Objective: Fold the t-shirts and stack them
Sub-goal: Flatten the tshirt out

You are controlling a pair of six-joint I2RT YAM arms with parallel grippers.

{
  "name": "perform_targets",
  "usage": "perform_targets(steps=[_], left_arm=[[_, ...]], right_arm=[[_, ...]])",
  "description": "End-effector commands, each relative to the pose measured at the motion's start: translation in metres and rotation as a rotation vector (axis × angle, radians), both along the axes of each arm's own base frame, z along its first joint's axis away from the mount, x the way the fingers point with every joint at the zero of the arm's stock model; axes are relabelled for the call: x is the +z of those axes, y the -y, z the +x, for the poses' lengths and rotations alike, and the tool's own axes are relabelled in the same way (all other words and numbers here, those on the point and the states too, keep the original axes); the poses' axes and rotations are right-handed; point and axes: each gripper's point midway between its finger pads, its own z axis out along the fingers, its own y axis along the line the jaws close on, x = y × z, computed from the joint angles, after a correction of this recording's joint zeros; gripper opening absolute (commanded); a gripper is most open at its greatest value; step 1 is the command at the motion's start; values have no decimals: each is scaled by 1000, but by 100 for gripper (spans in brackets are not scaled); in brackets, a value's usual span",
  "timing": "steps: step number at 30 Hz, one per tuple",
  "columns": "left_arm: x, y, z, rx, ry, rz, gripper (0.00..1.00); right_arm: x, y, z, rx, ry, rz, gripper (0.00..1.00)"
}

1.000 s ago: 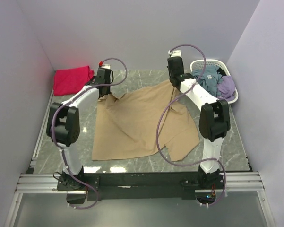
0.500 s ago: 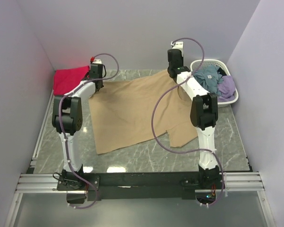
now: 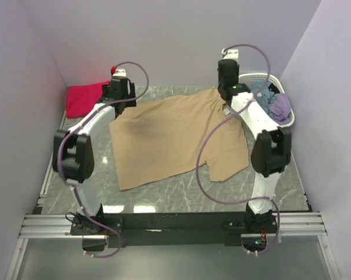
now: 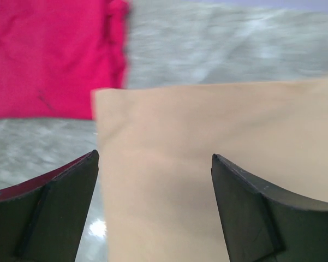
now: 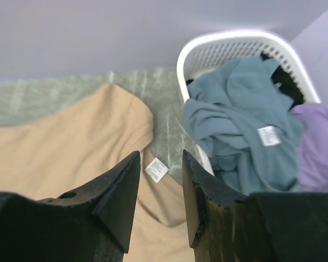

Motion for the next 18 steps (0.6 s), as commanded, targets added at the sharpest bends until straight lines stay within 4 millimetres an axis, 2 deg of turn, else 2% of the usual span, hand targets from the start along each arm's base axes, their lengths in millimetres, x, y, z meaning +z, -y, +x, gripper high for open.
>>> perform_targets(steps=[1, 2, 3, 4, 5, 6, 7, 8, 9, 10, 12, 13, 18], left_arm=[[39, 84, -60, -194, 49, -227, 90], [47, 93, -74, -210, 64, -267, 90], [23, 102, -92, -212, 13, -330, 90], [24, 118, -100, -278, 19, -408, 90], [26, 120, -110, -290, 34, -448, 90], [-4, 120, -128, -270, -21, -477, 91], [-11, 120, -134, -274, -31, -495, 91], [-18, 118, -140, -258, -43, -502, 91], [-35, 115, -150, -240, -80, -506, 91], [-42, 116, -155, -243, -95, -507, 91], [-58, 115, -165, -239, -128, -511, 91], [-63, 115, -167, -235, -140, -514, 91], [-94, 118, -182, -213, -222, -501, 90]], right_arm=[[21, -4, -57, 30, -67, 144, 44], [12, -6, -69, 43, -100, 158, 44], [4, -6, -78, 49, -118, 171, 44], [-10, -5, -99, 51, -149, 198, 44], [-17, -12, -109, 88, -167, 237, 45], [-22, -17, -117, 108, -166, 269, 54], [-31, -18, -133, 101, -181, 311, 59], [-37, -27, -142, 140, -203, 355, 68], [-43, -29, -148, 147, -212, 373, 72], [-56, -28, -160, 136, -237, 390, 74], [-69, -29, -169, 139, -261, 407, 77], [-83, -28, -176, 122, -291, 413, 78], [-121, -32, -188, 119, -387, 426, 78]])
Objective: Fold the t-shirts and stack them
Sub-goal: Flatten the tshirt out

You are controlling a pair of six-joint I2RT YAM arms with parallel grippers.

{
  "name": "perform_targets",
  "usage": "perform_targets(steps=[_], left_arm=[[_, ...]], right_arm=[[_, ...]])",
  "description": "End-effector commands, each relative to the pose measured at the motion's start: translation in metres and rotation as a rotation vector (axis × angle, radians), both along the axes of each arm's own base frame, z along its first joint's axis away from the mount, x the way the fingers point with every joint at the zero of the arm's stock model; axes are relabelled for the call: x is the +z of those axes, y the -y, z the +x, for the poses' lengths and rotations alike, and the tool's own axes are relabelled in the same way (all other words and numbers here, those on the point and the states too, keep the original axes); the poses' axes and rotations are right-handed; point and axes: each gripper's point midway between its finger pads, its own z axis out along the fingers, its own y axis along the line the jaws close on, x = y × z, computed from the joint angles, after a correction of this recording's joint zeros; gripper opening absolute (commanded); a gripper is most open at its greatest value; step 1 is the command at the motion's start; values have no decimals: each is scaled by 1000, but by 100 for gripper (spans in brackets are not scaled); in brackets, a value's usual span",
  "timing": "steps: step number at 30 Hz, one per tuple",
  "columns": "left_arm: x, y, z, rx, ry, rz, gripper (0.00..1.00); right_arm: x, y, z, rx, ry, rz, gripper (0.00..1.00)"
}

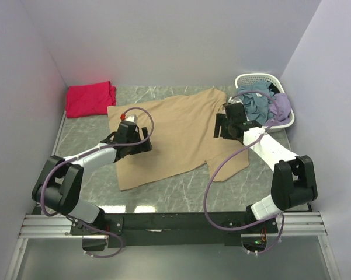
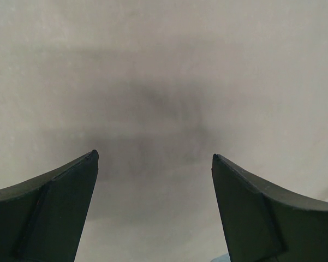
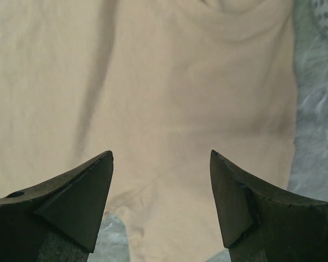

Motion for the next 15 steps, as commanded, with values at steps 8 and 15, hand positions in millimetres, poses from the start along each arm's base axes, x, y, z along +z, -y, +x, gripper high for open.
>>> perform_targets(steps=[8, 15], left_arm=[[-30, 4, -19, 28, -84, 6, 89], [-37, -11, -30, 68, -103, 65, 89]], right_arm=[[-49, -5, -6, -61, -128, 41, 78], [-80, -15, -14, -46, -195, 85, 79]])
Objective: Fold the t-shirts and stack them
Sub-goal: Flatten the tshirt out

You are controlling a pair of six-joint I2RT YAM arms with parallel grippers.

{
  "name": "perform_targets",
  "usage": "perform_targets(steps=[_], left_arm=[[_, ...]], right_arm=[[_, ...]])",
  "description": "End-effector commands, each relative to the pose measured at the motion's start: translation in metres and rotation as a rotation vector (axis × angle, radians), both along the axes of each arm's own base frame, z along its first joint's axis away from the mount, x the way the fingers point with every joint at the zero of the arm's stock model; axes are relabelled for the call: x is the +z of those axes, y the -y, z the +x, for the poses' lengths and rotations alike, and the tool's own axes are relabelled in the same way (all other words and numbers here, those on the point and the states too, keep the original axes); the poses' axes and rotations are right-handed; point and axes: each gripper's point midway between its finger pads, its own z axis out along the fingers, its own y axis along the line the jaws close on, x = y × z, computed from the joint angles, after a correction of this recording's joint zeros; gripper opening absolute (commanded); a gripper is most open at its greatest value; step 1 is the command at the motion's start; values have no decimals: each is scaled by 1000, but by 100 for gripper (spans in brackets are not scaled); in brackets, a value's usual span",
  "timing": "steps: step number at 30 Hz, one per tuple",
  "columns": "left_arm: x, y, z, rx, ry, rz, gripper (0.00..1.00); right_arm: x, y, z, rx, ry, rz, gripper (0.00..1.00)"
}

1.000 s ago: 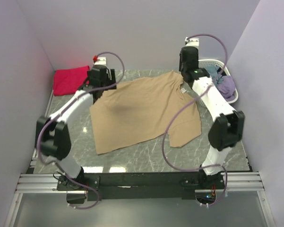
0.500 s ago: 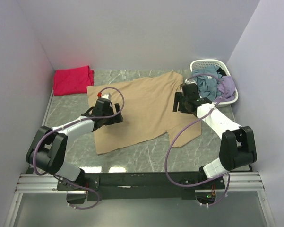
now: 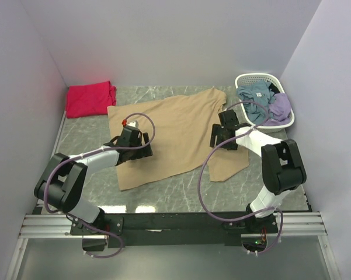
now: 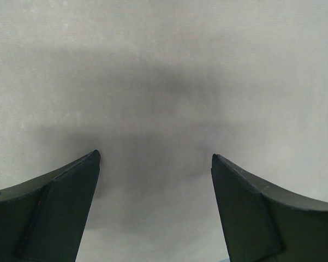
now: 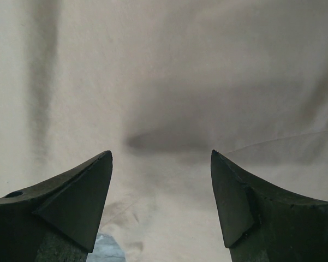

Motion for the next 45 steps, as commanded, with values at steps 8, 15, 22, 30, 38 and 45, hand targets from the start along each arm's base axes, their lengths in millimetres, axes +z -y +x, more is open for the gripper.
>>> perform_targets(steps=[8, 15, 22, 30, 38, 45], left_arm=[[-11, -32, -11, 90, -50, 147, 89], [-12, -54, -11, 180, -106, 264, 90], [-7, -63, -20, 215, -157, 304, 93], [7, -91, -21, 296, -169, 394, 98], [10, -129, -8, 400, -198, 415, 99], [24, -104, 2, 331, -139, 335, 98]], right_arm=[[-9, -8, -14, -29, -41, 71, 79], [-12, -7, -61, -19, -98, 71, 83], [-23, -27, -108, 61, -158, 29, 88], [-44, -77, -171, 165, -258, 72, 89], [-38, -88, -205, 164, -277, 83, 91], [-25, -70, -220, 70, -225, 108, 92]])
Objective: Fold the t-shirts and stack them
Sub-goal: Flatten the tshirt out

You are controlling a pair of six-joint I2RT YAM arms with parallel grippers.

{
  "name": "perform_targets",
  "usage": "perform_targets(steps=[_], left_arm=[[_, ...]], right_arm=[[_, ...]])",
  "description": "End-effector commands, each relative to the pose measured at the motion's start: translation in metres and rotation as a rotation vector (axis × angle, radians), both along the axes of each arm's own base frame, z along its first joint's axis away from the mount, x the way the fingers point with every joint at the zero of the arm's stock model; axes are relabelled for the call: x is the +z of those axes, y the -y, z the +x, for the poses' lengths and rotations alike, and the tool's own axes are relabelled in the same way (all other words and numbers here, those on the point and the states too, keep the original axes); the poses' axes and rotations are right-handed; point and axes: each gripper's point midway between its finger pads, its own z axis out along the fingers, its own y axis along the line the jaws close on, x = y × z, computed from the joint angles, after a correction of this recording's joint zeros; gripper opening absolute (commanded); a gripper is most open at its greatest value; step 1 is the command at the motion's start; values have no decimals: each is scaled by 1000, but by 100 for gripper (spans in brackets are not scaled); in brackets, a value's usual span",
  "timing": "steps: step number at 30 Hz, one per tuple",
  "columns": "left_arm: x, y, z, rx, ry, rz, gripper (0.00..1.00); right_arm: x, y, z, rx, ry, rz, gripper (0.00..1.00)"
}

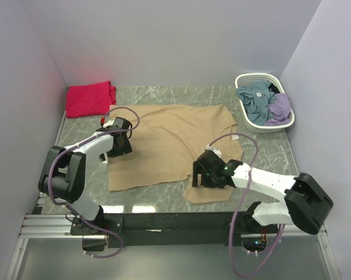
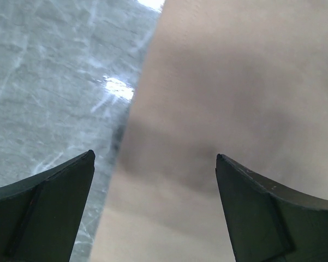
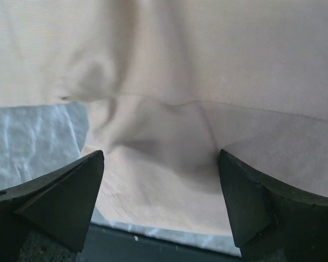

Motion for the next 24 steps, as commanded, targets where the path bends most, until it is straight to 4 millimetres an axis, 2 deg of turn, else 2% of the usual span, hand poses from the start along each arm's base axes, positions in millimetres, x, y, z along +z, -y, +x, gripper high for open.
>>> perform_targets(steps=[1, 4, 6, 7, 9, 11, 16, 20, 24], left_arm=[[30, 38, 11, -116, 101, -100, 99], [57, 72, 11, -225, 181, -231, 99], [83, 87, 13, -273, 263, -321, 99], [88, 95, 8, -291, 276, -371, 99], [106, 104, 5, -321, 340, -428, 100], [100, 102, -2, -303, 322, -439, 99], [61, 109, -19, -303, 234, -489, 100], [38, 111, -29, -276, 189, -518, 99], [22, 106, -33, -248, 149, -493, 99]], right_arm=[[-6, 32, -37, -113, -102, -55, 93], [16, 38, -21, -151, -17, -76, 93], [36, 39, -7, -163, 44, -94, 94], [49, 36, 2, -157, 82, -90, 94], [59, 40, 9, -166, 115, -123, 95], [73, 40, 17, -173, 149, -129, 95], [103, 35, 33, -183, 230, -104, 96], [112, 38, 35, -184, 250, -110, 97], [111, 40, 33, -185, 252, -108, 97]])
